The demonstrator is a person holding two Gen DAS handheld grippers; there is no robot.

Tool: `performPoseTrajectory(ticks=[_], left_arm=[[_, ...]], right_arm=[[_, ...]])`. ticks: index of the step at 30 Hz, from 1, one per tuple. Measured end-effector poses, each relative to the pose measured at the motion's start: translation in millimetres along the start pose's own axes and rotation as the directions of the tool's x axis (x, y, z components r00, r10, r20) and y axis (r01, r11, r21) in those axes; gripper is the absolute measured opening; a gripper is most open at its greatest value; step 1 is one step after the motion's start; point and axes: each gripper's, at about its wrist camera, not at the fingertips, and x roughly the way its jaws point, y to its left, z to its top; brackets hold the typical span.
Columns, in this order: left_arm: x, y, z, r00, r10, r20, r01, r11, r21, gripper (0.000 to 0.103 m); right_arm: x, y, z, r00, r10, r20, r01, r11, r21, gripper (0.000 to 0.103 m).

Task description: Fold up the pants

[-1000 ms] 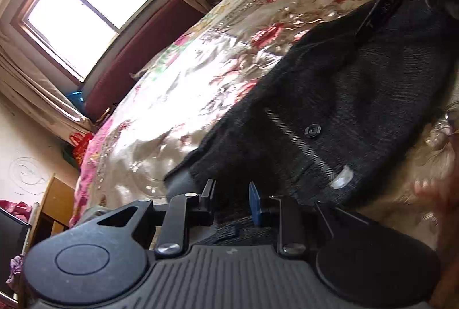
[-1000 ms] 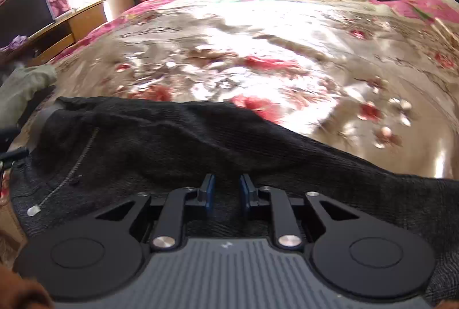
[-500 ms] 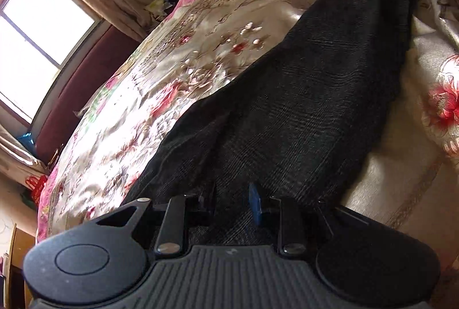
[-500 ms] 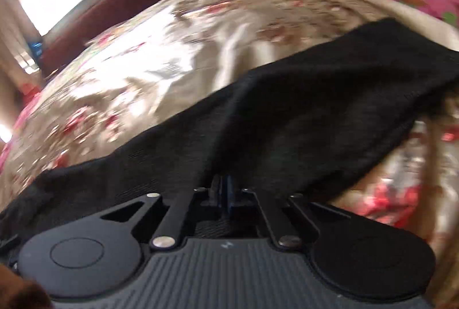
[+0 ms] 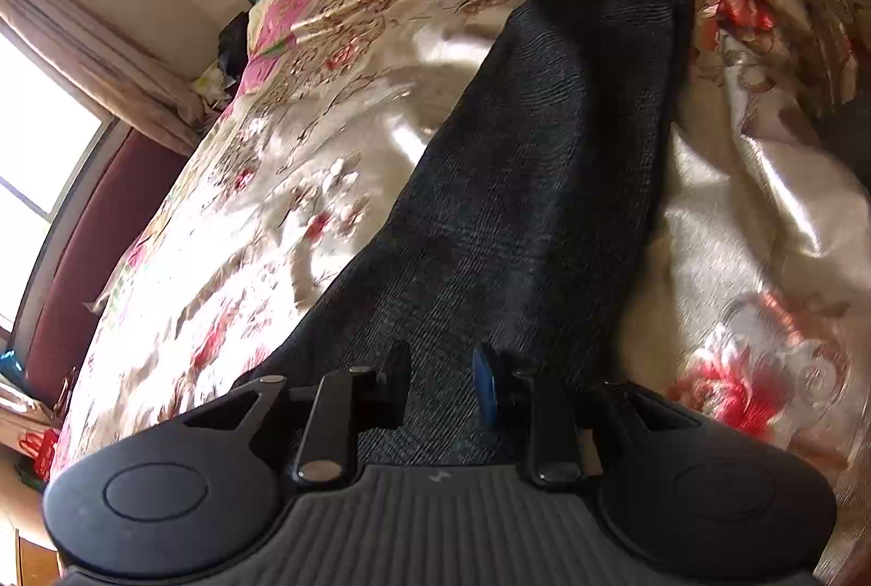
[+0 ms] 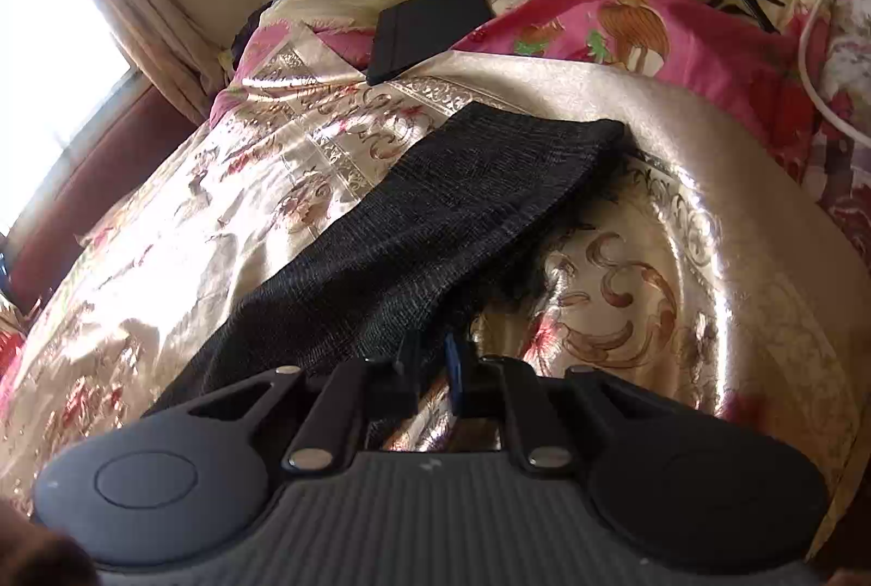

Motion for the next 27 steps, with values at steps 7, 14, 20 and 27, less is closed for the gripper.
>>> performPoseTrajectory(ticks=[7,14,20,27], left_arm=[[5,-10,15,1.000,-0.017,0.013,0.016,0.999,0.029,0.042],[9,-7,14,0.999,-0.031,0.014,0.030,0.999,0.016,0.042],[11,-8,13,0.999,-0.029,0.017,0.029,1.000,0.005,0.042],[12,-9,13,0.999,-0.029,0.019,0.028,0.999,0.017,0.042]], right_arm=[[6,-2,18,0.999,0.012,0.041,-0.014,0.999,0.042,0.023],[-11,-4,9,0.995,0.098,0.022,-0.099,0.992,0.073,0.023],[8,5,2,0.998,0.063,0.002,-0.063,0.997,0.047,0.022],[11,10,4,1.000,0.011,0.022,-0.010,1.000,-0.025,0.020]])
